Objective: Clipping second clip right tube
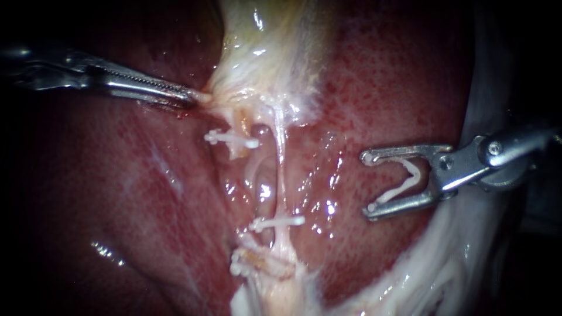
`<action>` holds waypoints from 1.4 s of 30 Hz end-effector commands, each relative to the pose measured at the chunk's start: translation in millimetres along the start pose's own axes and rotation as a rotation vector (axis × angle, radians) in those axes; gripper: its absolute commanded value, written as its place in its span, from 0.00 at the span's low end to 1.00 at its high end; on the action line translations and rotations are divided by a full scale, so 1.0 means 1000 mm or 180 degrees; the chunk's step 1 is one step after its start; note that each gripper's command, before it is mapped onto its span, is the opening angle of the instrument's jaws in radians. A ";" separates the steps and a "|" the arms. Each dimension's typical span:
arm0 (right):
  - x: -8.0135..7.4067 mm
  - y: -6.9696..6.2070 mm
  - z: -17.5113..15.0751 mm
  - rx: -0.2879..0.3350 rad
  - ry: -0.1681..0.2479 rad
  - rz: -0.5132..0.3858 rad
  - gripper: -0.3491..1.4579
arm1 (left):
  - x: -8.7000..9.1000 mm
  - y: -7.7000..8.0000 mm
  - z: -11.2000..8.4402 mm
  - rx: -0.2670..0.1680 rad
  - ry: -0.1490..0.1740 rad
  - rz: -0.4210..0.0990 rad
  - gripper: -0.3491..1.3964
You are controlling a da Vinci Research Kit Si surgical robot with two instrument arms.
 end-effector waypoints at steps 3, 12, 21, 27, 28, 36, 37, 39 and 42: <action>0.0001 -0.0001 0.0000 0.0001 0.0001 -0.0002 0.47 | 0.0007 0.0003 -0.0010 -0.0077 -0.0006 -0.0181 0.00; 0.0008 0.0000 0.0015 0.0114 0.0035 0.0092 0.47 | 0.0048 0.0013 -0.0051 -0.0136 -0.0078 -0.0390 0.00; 0.0026 0.0000 0.0062 0.0340 0.0103 0.0724 0.47 | 0.0048 0.0016 -0.0064 -0.0158 -0.0101 -0.0484 0.00; 0.0032 0.0009 0.0095 0.0389 0.0105 0.1012 0.47 | 0.0054 0.0020 -0.0071 -0.0173 -0.0104 -0.0530 0.00; 0.0031 0.0011 0.0101 0.0383 0.0105 0.1029 0.47 | 0.0056 0.0022 -0.0072 -0.0174 -0.0104 -0.0533 0.00; 0.0006 0.0021 0.0137 0.0384 0.0093 0.1180 0.47 | 0.0062 0.0026 -0.0077 -0.0183 -0.0105 -0.0542 0.00; 0.0003 0.0021 0.0140 0.0401 0.0091 0.1191 0.47 | 0.0062 0.0026 -0.0077 -0.0183 -0.0105 -0.0542 0.00; -0.0003 0.0021 0.0149 0.0452 0.0086 0.1239 0.47 | 0.0062 0.0026 -0.0077 -0.0184 -0.0105 -0.0542 0.00; -0.0006 0.0020 0.0159 0.0540 0.0134 0.1322 0.47 | 0.0062 0.0026 -0.0077 -0.0184 -0.0105 -0.0542 0.00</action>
